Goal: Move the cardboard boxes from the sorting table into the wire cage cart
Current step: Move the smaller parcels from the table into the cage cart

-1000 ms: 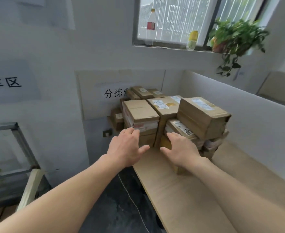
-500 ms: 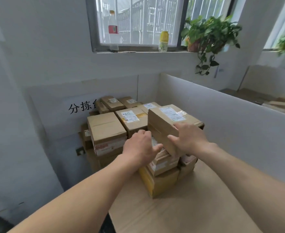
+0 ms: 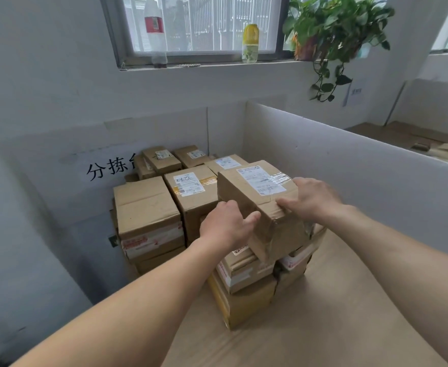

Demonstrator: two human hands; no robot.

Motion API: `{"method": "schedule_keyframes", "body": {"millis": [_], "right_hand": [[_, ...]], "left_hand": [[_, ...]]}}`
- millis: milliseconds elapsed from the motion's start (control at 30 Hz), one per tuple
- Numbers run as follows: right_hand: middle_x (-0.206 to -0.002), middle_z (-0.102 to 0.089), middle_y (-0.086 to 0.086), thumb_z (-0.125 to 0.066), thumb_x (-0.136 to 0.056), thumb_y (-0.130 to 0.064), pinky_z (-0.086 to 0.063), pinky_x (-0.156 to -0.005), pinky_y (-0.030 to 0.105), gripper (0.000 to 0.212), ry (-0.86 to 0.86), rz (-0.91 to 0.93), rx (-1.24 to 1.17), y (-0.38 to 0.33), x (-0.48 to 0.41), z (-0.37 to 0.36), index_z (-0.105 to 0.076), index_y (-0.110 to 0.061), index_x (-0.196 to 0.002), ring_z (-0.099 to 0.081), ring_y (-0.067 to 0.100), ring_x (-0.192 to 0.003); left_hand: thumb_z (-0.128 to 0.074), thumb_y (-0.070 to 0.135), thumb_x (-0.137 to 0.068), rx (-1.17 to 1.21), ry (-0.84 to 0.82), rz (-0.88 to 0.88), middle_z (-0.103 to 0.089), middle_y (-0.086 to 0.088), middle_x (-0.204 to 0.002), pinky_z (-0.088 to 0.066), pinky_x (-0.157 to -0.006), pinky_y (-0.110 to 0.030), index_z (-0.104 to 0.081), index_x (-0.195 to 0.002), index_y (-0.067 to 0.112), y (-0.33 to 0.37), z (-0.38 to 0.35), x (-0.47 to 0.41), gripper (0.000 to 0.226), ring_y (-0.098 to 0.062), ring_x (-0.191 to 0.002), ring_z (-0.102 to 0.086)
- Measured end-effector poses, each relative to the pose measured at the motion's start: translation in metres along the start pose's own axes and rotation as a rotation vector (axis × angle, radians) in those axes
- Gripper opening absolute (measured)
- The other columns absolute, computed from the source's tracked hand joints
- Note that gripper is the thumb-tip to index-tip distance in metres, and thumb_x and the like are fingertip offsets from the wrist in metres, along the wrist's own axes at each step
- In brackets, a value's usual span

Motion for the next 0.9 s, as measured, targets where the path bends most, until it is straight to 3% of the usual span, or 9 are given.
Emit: {"method": "schedule_keyframes", "body": {"millis": [200, 367, 500, 600, 900], "right_hand": [[-0.115, -0.068, 0.0, -0.057, -0.077, -0.072, -0.043, -0.077, 0.036, 0.055, -0.005, -0.058, -0.094, 0.014, -0.014, -0.015, -0.06, -0.029, -0.112, -0.06, 0.028, -0.105], [-0.104, -0.066, 0.002, -0.054, -0.077, -0.074, -0.043, -0.073, 0.037, 0.053, 0.06, -0.105, -0.093, 0.014, -0.01, -0.017, -0.058, -0.025, -0.1, -0.059, 0.03, -0.097], [-0.097, -0.067, 0.001, -0.056, -0.074, -0.071, -0.044, -0.071, 0.035, 0.056, -0.013, -0.185, -0.198, 0.014, 0.0, -0.024, -0.066, -0.02, -0.095, -0.061, 0.029, -0.094], [-0.092, -0.069, 0.003, -0.062, -0.072, -0.064, -0.039, -0.064, 0.033, 0.05, 0.0, -0.219, -0.294, 0.007, 0.012, -0.023, -0.068, -0.017, -0.087, -0.061, 0.029, -0.088], [-0.102, -0.069, 0.006, -0.067, -0.073, -0.062, -0.048, -0.075, 0.036, 0.047, 0.11, -0.226, -0.315, -0.03, 0.079, -0.006, -0.065, -0.019, -0.093, -0.061, 0.03, -0.095]], "left_hand": [[-0.049, 0.068, -0.091, 0.064, 0.0, 0.044, -0.065, 0.002, -0.114, -0.046, -0.071, -0.032, -0.059, -0.123, 0.016, 0.0, -0.007, -0.011, 0.062, -0.016, -0.092, -0.056], [-0.053, 0.063, -0.092, 0.182, 0.009, 0.088, -0.066, 0.002, -0.103, -0.05, -0.072, -0.034, -0.061, -0.111, 0.016, -0.002, -0.009, -0.012, 0.052, -0.018, -0.088, -0.06], [-0.062, 0.051, -0.091, 0.343, -0.006, 0.091, -0.067, 0.002, -0.123, -0.052, -0.089, -0.034, -0.063, -0.127, 0.014, -0.01, -0.008, -0.009, 0.052, -0.021, -0.109, -0.062], [-0.067, 0.035, -0.089, 0.469, -0.035, 0.074, -0.067, 0.002, -0.13, -0.047, -0.087, -0.026, -0.065, -0.13, 0.016, -0.014, -0.003, -0.004, 0.045, -0.019, -0.114, -0.061], [-0.068, 0.025, -0.086, 0.589, -0.013, -0.001, -0.068, 0.003, -0.127, -0.05, -0.09, -0.027, -0.063, -0.129, 0.015, -0.036, 0.031, 0.053, 0.044, -0.018, -0.115, -0.061]]}}
Point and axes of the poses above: each hand's wrist, its own x-axis away from the middle knuckle, its own z-axis out of the back of the hand, y = z × x, the point moved 6 cm from there along -x, towards the middle knuckle
